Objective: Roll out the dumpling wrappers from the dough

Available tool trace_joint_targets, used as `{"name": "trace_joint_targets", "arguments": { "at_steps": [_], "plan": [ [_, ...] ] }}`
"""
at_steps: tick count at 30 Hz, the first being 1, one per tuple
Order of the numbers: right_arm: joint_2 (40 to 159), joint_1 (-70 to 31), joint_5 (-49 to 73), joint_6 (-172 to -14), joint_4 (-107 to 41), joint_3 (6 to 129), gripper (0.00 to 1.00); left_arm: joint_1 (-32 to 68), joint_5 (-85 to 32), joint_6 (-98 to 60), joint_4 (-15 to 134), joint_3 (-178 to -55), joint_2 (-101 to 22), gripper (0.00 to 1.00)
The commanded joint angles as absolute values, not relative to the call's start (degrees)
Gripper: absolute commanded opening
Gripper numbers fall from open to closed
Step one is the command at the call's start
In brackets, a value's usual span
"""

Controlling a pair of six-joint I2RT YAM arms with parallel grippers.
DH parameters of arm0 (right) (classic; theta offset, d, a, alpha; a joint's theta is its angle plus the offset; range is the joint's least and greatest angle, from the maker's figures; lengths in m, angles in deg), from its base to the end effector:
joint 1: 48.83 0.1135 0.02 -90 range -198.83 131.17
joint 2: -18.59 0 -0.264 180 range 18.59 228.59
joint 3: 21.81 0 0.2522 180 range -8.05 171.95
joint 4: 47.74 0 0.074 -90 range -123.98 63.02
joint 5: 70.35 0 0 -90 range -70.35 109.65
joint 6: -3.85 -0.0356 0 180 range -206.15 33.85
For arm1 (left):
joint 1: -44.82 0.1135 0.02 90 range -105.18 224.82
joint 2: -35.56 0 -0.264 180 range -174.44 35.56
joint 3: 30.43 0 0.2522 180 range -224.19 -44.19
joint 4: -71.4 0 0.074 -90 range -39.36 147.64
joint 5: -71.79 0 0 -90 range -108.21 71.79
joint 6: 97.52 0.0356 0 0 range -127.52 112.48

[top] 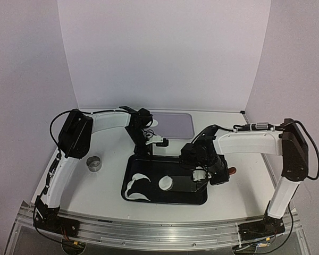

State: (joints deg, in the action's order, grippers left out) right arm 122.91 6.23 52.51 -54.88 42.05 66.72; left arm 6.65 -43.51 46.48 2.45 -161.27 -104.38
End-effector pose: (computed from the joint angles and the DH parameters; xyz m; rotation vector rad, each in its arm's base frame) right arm 0.1877 0.2349 0.2006 2.0409 -2.0073 0.9060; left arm 0.3782 -0.3167 0.1396 2.0764 1.9073 -0.5860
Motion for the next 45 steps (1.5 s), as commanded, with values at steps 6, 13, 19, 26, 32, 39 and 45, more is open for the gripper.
{"name": "trace_joint_targets", "arguments": {
  "at_steps": [6,13,19,26,32,39,45],
  "plan": [
    [127.5,4.7,54.3,-56.1,46.5,72.8,0.00,6.9,-39.6,47.3,7.1,-164.9,-104.8,0.00],
    [124.7,6.9,55.4,-55.1,47.3,67.6,0.00,6.9,-39.3,47.2,7.1,-165.2,-104.7,0.00],
    [125.2,8.8,54.9,-55.3,47.8,68.4,0.00,6.9,-39.3,47.3,7.2,-165.3,-104.8,0.00],
    [124.8,10.6,52.9,-54.8,47.5,68.5,0.00,7.0,-38.9,47.3,7.4,-165.0,-104.7,0.00],
    [124.4,12.2,50.4,-54.0,47.0,68.6,0.00,6.9,-39.0,47.3,7.6,-164.9,-104.9,0.00],
    [123.4,12.3,47.0,-52.9,45.5,68.4,0.00,6.9,-38.9,47.3,7.6,-164.7,-104.8,0.00],
    [121.7,12.2,41.9,-52.6,43.0,68.1,0.00,6.9,-38.8,47.3,7.6,-164.6,-104.9,0.00]
  ]
}}
